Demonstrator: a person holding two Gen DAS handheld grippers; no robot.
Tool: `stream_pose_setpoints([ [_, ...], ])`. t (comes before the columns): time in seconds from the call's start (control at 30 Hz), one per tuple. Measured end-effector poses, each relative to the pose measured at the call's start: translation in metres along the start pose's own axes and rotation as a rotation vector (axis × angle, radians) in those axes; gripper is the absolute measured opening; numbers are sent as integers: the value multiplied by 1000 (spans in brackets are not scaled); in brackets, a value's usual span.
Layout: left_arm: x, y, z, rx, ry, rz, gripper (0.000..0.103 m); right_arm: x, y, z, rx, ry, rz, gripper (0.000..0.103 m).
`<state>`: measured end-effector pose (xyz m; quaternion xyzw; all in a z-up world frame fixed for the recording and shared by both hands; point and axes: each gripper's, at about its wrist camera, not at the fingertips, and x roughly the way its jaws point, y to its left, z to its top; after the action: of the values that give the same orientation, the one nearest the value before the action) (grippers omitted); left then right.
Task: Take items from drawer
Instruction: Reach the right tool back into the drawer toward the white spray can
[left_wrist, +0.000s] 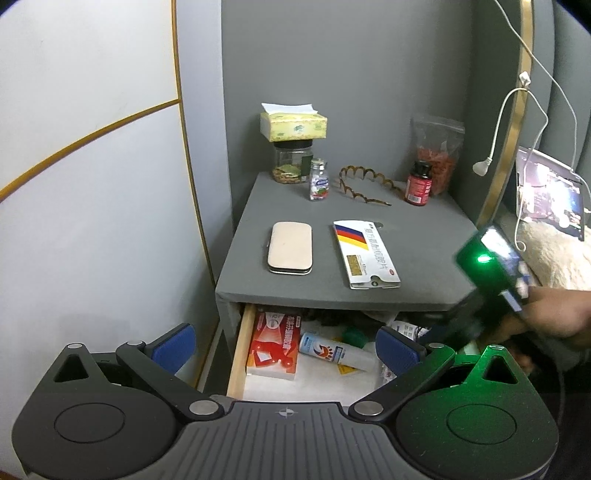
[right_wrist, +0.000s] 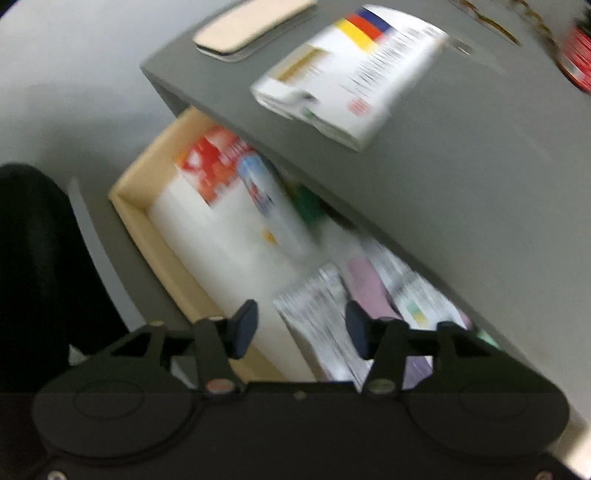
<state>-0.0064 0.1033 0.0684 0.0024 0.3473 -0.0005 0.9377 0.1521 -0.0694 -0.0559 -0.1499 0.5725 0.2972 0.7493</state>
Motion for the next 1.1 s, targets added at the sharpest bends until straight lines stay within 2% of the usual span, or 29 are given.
stream_pose_setpoints([
  [0.2,0,-1,0,-10,9,-9,103,31,29,36,-108,-11,40,39],
  [0.27,0,-1,0,-14,10,-13,103,42,38,45,-133,-5,29,30],
  [0.37,0,1,2,-23,10,-16,103,62,49,51,-188,30,-34,22],
  [0.47,0,2,3,-31,10,-18,103,76,60,44,-281,51,-150,23],
  [0.5,0,2,3,-34,10,-21,103,74,59,43,-273,50,-160,25],
  [0.6,0,3,3,-38,11,-25,103,62,45,42,-131,35,-171,30],
  [0.67,0,3,4,-39,11,-29,103,55,34,38,-37,14,-162,43],
  [0.7,-1,3,4,-39,10,-30,103,53,29,36,-2,4,-163,45],
  [0.77,-3,4,4,-43,3,-32,103,53,28,31,-4,-5,-180,52],
  [0.83,-4,5,5,-47,2,-29,103,55,21,23,5,-19,-220,52],
  [1.0,-5,7,5,-55,3,-26,103,64,1,22,89,-55,-125,53],
  [1.1,-5,5,5,-47,0,-23,103,78,-2,27,72,-2,-106,47],
])
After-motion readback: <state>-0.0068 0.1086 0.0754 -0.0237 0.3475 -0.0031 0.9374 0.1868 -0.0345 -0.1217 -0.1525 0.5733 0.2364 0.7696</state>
